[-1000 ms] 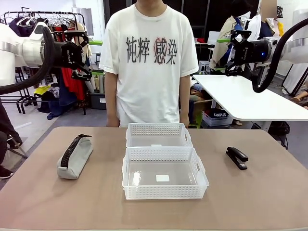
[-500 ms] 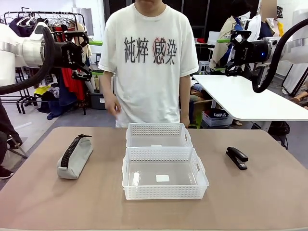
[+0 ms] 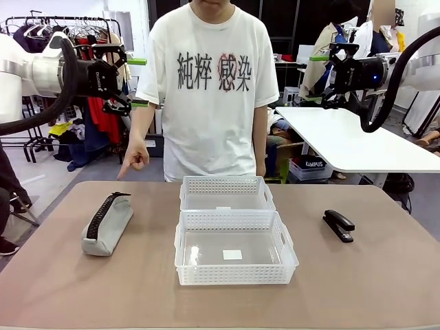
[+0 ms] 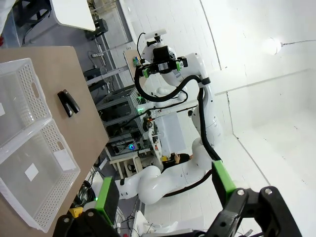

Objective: Distribute items into two baskets.
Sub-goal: Pick up the Pencil pouch that the person points to.

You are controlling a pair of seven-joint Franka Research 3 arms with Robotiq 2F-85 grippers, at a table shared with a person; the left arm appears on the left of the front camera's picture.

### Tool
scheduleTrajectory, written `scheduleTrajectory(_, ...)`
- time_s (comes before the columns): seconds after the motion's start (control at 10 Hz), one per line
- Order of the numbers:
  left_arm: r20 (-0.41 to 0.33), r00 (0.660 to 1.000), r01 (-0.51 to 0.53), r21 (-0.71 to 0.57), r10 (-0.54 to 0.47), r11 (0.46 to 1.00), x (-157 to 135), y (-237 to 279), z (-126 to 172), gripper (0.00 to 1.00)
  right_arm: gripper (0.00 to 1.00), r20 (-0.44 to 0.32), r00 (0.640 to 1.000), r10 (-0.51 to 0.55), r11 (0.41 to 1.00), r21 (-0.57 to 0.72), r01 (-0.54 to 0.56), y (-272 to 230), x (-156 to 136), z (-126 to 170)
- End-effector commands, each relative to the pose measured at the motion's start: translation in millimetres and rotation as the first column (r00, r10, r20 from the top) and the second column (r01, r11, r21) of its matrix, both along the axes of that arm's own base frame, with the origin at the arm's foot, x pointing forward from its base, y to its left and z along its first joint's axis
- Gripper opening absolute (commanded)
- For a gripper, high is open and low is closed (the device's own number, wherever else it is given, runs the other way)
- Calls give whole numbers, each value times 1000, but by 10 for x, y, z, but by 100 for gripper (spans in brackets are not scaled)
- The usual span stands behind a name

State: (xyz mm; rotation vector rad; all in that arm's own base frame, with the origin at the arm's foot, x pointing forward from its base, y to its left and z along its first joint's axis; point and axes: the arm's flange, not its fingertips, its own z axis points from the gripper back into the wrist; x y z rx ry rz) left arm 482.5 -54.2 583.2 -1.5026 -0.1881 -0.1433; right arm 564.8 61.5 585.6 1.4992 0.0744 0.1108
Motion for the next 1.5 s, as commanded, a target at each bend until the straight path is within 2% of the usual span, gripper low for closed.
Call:
scheduleTrajectory(0.0, 3, 1000, 0, 0, 0, 1000, -13, -4, 18, 100, 100, 3, 1000, 2, 1000, 2, -2, 2, -11, 15)
scheduleTrajectory(1.0, 0, 1000, 0, 0, 0, 1000, 0, 0, 0, 100, 100, 3, 1000, 2, 1000, 2, -2, 2, -11, 15)
scheduleTrajectory(1.1, -3, 999, 54, 106, -54, 993, 61, 44, 89, 100, 100, 3, 1000, 2, 1000, 2, -2, 2, -11, 15)
scheduleTrajectory(1.2, 2, 999, 43, 249, -44, 968, 85, 22, 156, 100, 100, 3, 1000, 2, 1000, 2, -2, 2, -11, 15)
scheduleTrajectory(1.4, 46, 999, -21, 453, 0, 891, 112, 33, 293, 100, 100, 3, 1000, 2, 1000, 2, -2, 2, -11, 15)
